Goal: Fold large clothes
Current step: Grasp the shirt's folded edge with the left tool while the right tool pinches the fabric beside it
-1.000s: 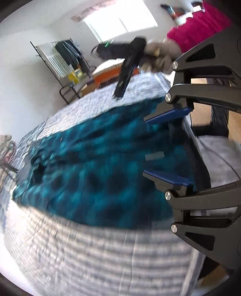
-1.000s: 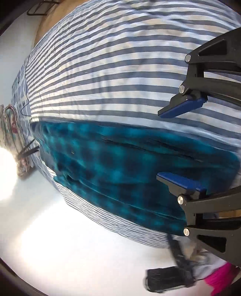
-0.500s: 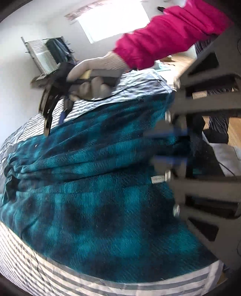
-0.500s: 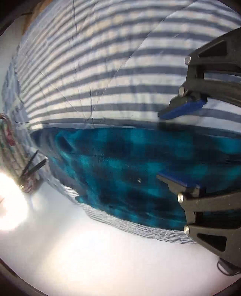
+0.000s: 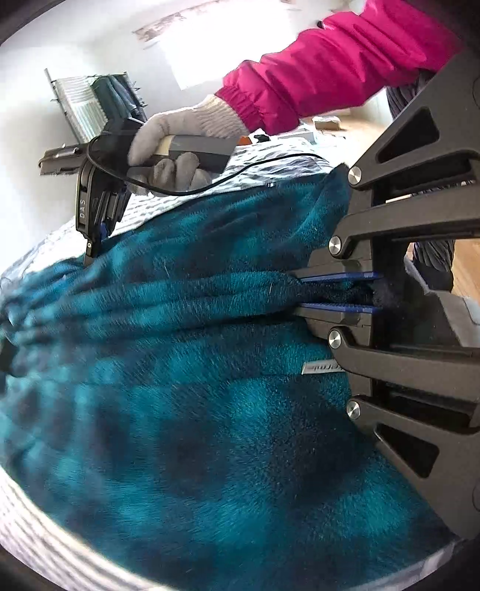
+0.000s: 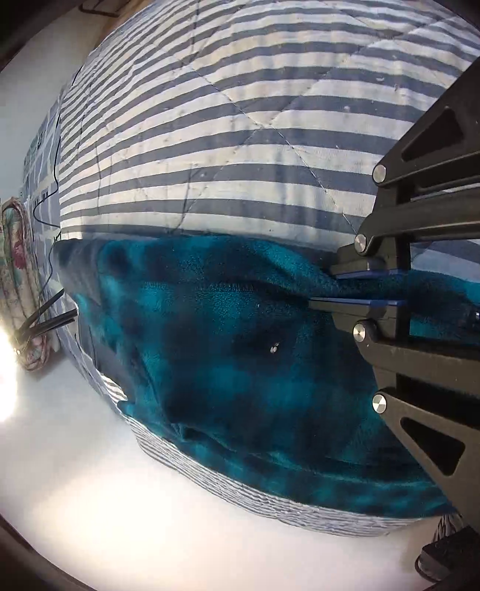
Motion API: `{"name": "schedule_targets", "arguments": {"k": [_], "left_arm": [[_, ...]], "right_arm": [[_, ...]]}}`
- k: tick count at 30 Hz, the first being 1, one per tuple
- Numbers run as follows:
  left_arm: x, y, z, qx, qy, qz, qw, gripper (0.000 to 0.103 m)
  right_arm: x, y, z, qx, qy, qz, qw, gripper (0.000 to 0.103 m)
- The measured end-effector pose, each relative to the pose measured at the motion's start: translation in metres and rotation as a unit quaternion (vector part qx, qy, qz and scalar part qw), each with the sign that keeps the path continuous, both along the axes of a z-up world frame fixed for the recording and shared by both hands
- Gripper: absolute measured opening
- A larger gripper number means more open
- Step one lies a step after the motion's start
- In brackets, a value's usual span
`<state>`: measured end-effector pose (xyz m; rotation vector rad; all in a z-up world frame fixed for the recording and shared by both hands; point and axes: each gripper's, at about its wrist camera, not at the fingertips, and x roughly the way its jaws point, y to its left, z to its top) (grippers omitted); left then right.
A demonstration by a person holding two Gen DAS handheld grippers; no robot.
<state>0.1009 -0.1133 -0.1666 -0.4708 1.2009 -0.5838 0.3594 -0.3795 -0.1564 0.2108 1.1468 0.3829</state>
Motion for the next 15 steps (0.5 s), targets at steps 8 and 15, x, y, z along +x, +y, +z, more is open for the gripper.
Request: {"name": "schedule_targets", "arguments": {"k": [8, 15], "left_arm": [[-0.041, 0.036, 0.051, 0.029, -0.086, 0.018, 0.9957, 0.011], [-0.054, 0.048, 0.036, 0.052, -0.074, 0.007, 0.9959, 0.013]], "right_arm": [[-0.030, 0.020, 0.083, 0.009, -0.082, 0.035, 0.996, 0.035], [-0.009, 0.114, 0.073, 0.059, -0.030, 0.104, 0.992, 0.044]]}}
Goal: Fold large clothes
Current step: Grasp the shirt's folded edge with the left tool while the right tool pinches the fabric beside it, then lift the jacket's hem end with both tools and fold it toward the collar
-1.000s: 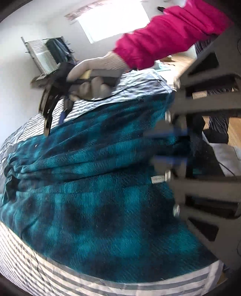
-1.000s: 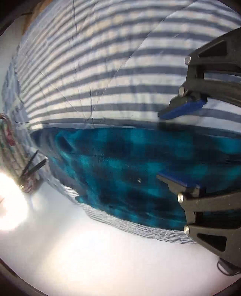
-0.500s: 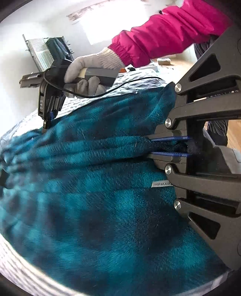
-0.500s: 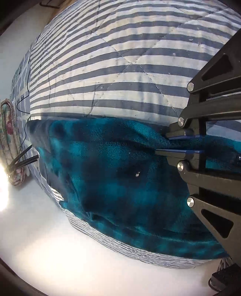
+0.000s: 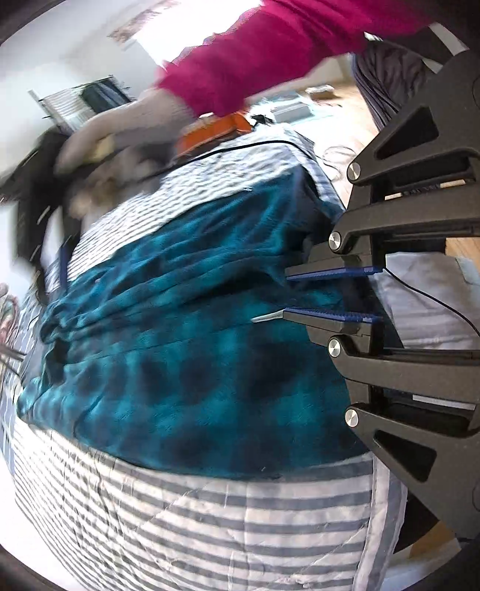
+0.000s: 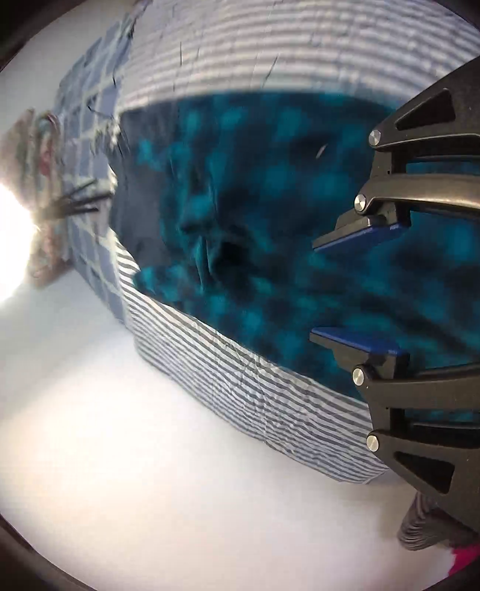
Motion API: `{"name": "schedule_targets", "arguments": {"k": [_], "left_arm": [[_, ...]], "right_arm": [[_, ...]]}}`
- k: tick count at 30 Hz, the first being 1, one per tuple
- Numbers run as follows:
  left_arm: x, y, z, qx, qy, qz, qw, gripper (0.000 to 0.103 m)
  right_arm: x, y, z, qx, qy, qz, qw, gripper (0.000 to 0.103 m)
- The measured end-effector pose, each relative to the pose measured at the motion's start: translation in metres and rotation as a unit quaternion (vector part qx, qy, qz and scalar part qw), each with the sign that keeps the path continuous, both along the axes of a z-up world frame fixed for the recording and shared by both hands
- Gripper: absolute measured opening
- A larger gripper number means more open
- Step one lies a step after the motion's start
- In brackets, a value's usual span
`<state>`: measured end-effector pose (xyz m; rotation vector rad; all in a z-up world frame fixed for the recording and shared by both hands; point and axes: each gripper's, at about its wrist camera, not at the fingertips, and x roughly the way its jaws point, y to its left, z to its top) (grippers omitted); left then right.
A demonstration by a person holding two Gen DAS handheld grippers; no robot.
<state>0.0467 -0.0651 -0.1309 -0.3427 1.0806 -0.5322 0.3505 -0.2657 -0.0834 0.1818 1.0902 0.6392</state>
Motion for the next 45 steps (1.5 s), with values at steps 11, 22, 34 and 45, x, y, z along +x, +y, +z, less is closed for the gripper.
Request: {"name": "schedule_targets", "arguments": {"k": [11, 22, 34, 45], "left_arm": [[0.002, -0.021, -0.018, -0.009, -0.004, -0.021, 0.9997, 0.029], [0.006, -0.039, -0.031, -0.025, 0.019, -0.051, 0.9982, 0.026], [-0.021, -0.004, 0.009, -0.034, -0.034, -0.041, 0.9980, 0.026], [0.007, -0.014, -0.029, -0.035, 0.009, -0.014, 0.9993, 0.026]], "right_arm": [[0.071, 0.041, -0.070, 0.017, 0.093, -0.074, 0.993, 0.033], [0.059, 0.035, -0.049, -0.063, 0.005, -0.066, 0.996, 0.000], [0.003, 0.015, -0.013, -0.022, 0.020, -0.028, 0.999, 0.023], [-0.152, 0.011, -0.039, -0.126, 0.030, 0.060, 0.990, 0.020]]}}
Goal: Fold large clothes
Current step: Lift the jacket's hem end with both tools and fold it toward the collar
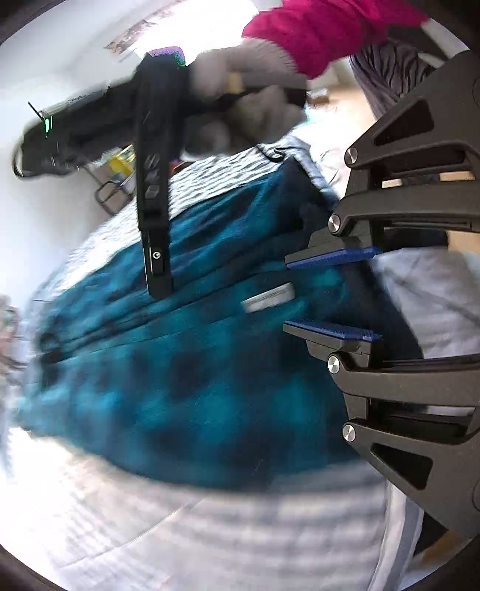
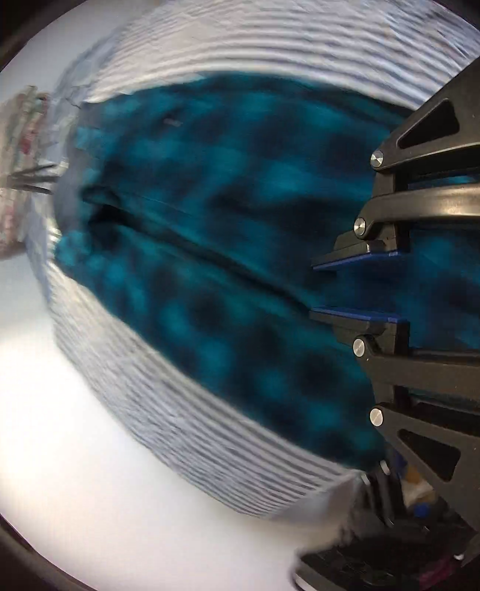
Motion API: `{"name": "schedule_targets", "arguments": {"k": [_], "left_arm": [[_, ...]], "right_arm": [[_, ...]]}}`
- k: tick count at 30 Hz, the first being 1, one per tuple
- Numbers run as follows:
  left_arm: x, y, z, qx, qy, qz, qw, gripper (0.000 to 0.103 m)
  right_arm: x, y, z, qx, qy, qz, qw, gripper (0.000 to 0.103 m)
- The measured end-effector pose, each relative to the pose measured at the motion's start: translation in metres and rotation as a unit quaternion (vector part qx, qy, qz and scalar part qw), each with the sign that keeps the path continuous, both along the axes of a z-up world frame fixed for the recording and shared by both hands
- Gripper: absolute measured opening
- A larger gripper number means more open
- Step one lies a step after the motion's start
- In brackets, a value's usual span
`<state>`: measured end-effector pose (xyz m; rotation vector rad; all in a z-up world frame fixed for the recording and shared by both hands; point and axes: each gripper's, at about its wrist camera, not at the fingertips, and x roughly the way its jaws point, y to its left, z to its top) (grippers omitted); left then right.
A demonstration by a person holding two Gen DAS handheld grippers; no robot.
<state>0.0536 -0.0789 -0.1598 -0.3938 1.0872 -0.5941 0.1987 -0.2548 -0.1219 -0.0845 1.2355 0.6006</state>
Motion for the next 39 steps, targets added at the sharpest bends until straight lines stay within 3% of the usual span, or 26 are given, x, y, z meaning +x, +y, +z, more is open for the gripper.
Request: {"name": "schedule_targets", "arguments": {"k": [1, 5, 8, 10, 12, 13, 14, 15, 17, 20, 23, 26, 28, 30, 33, 34, 35, 36, 37, 39], "left_arm": [[-0.002, -0.007, -0.007, -0.009, 0.006, -0.005, 0.9999, 0.026], [-0.017, -0.029, -0.005, 0.048, -0.044, -0.019, 0.9977, 0.026], [-0.013, -0.012, 0.008, 0.025, -0.017, -0.021, 0.9993, 0.026], [-0.020, 0.005, 0.027, 0.030, -0.037, -0.013, 0.9988, 0.026], [-0.028, 0.029, 0.047, 0.042, -0.065, 0.007, 0.9970, 0.038], [-0.030, 0.045, 0.054, 0.048, -0.075, 0.025, 0.9957, 0.058], [-0.030, 0.059, 0.058, 0.050, -0.079, 0.043, 0.9947, 0.071], [-0.027, 0.074, 0.058, 0.044, -0.071, 0.063, 0.9945, 0.072], [-0.012, 0.100, 0.043, 0.025, -0.018, 0.095, 0.9950, 0.072], [-0.001, 0.117, 0.017, -0.014, 0.049, 0.116, 0.9920, 0.072], [0.003, 0.115, -0.003, -0.045, 0.085, 0.113, 0.9888, 0.072], [-0.001, 0.098, -0.014, -0.059, 0.095, 0.088, 0.9898, 0.072], [-0.003, 0.088, -0.014, -0.054, 0.085, 0.076, 0.9920, 0.072], [-0.004, 0.079, -0.016, -0.059, 0.087, 0.063, 0.9925, 0.070], [-0.008, 0.069, -0.014, -0.034, 0.080, 0.045, 0.9952, 0.056], [-0.010, 0.067, -0.013, -0.025, 0.077, 0.043, 0.9958, 0.048], [-0.009, 0.068, -0.015, -0.028, 0.083, 0.040, 0.9954, 0.038], [-0.009, 0.067, -0.017, -0.033, 0.093, 0.041, 0.9943, 0.034], [-0.008, 0.067, -0.018, -0.038, 0.099, 0.043, 0.9934, 0.026], [-0.009, 0.068, -0.015, -0.042, 0.099, 0.047, 0.9930, 0.023]], "right_arm": [[-0.008, -0.001, -0.006, -0.001, 0.003, 0.004, 1.000, 0.020], [-0.030, -0.015, -0.024, -0.003, 0.009, -0.008, 1.000, 0.020], [-0.043, -0.033, -0.007, 0.032, 0.014, -0.022, 0.999, 0.021], [-0.055, -0.051, 0.014, 0.054, -0.001, -0.028, 0.998, 0.025], [-0.073, -0.077, 0.040, 0.065, -0.040, -0.044, 0.996, 0.033], [-0.078, -0.090, 0.049, 0.068, -0.053, -0.058, 0.995, 0.035], [-0.085, -0.106, 0.055, 0.071, -0.061, -0.076, 0.993, 0.039], [-0.089, -0.122, 0.057, 0.072, -0.063, -0.095, 0.991, 0.048], [-0.098, -0.142, 0.054, 0.071, -0.063, -0.126, 0.988, 0.063], [-0.101, -0.164, 0.027, 0.098, -0.009, -0.165, 0.981, 0.064], [-0.104, -0.175, 0.000, 0.143, 0.042, -0.175, 0.973, 0.064], [-0.106, -0.172, -0.018, 0.200, 0.085, -0.154, 0.964, 0.064], [-0.106, -0.163, -0.028, 0.189, 0.086, -0.141, 0.968, 0.064], [-0.104, -0.156, -0.038, 0.196, 0.103, -0.128, 0.967, 0.063], [-0.102, -0.146, -0.048, 0.203, 0.103, -0.125, 0.966, 0.060], [-0.103, -0.143, -0.047, 0.199, 0.097, -0.121, 0.968, 0.054], [-0.101, -0.142, -0.044, 0.202, 0.099, -0.114, 0.968, 0.041], [-0.100, -0.141, -0.044, 0.207, 0.103, -0.113, 0.966, 0.035], [-0.100, -0.138, -0.046, 0.209, 0.105, -0.115, 0.966, 0.033], [-0.101, -0.140, -0.044, 0.217, 0.107, -0.118, 0.963, 0.027]]}}
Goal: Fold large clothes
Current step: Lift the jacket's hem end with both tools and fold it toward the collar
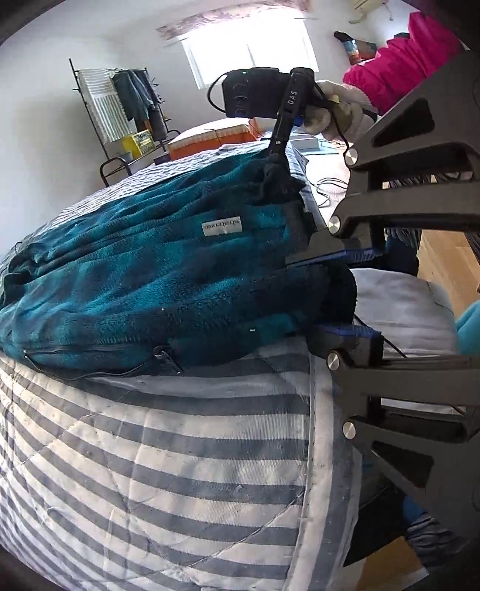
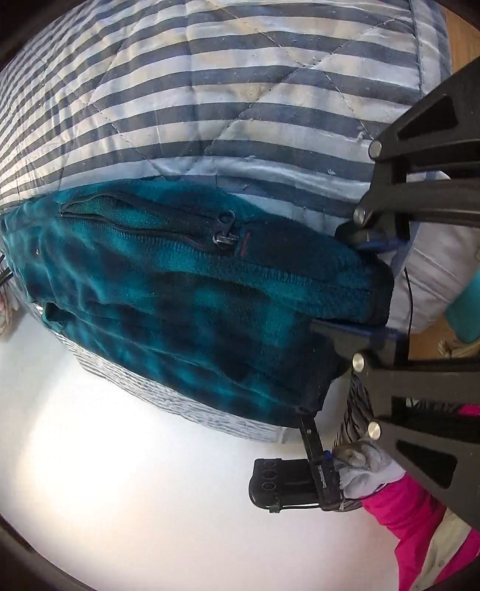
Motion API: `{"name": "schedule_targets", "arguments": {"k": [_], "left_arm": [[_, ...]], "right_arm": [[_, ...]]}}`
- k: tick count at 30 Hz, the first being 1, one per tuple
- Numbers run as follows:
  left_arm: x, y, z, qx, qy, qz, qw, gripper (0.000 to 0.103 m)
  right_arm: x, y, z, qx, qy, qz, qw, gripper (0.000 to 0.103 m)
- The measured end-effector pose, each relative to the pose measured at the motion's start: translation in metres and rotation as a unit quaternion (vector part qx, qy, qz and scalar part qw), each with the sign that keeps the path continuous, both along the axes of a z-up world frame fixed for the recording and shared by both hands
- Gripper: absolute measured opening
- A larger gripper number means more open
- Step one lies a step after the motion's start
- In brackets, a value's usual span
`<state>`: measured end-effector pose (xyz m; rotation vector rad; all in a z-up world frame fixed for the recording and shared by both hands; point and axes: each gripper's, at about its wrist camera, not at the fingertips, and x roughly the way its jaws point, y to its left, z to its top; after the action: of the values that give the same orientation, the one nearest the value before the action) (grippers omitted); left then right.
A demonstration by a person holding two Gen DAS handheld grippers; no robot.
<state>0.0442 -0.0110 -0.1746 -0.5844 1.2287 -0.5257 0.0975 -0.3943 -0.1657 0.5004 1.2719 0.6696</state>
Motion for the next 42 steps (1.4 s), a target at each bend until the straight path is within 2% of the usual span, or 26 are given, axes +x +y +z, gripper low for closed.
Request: {"name": "schedule_targets", "arguments": {"k": [9, 14, 20, 26, 31, 35, 42], "left_arm": [[0.003, 0.006, 0.035, -0.080, -0.007, 0.024, 0.9964, 0.020], [0.016, 0.007, 0.054, -0.109, -0.014, 0.032, 0.9935, 0.020], [0.043, 0.008, 0.084, -0.121, -0.039, 0.044, 0.9909, 0.020], [0.087, 0.006, 0.113, -0.101, -0.071, 0.054, 0.9908, 0.020], [0.127, 0.011, 0.121, -0.094, -0.072, 0.083, 0.9895, 0.020], [0.160, 0.016, 0.118, -0.078, -0.065, 0.106, 0.9891, 0.020], [0.223, 0.017, 0.089, -0.055, -0.036, 0.139, 0.9881, 0.020]], "right_arm": [[-0.006, -0.029, 0.023, 0.108, 0.024, -0.060, 0.992, 0.023], [-0.004, -0.038, 0.038, 0.130, 0.025, -0.086, 0.987, 0.022], [0.016, -0.035, 0.078, 0.138, -0.014, -0.101, 0.985, 0.021], [0.057, -0.034, 0.103, 0.128, -0.042, -0.123, 0.983, 0.020], [0.099, -0.032, 0.110, 0.099, -0.057, -0.142, 0.983, 0.020], [0.138, -0.028, 0.105, 0.085, -0.053, -0.154, 0.983, 0.020], [0.200, -0.012, 0.086, 0.042, -0.044, -0.157, 0.986, 0.019]]}}
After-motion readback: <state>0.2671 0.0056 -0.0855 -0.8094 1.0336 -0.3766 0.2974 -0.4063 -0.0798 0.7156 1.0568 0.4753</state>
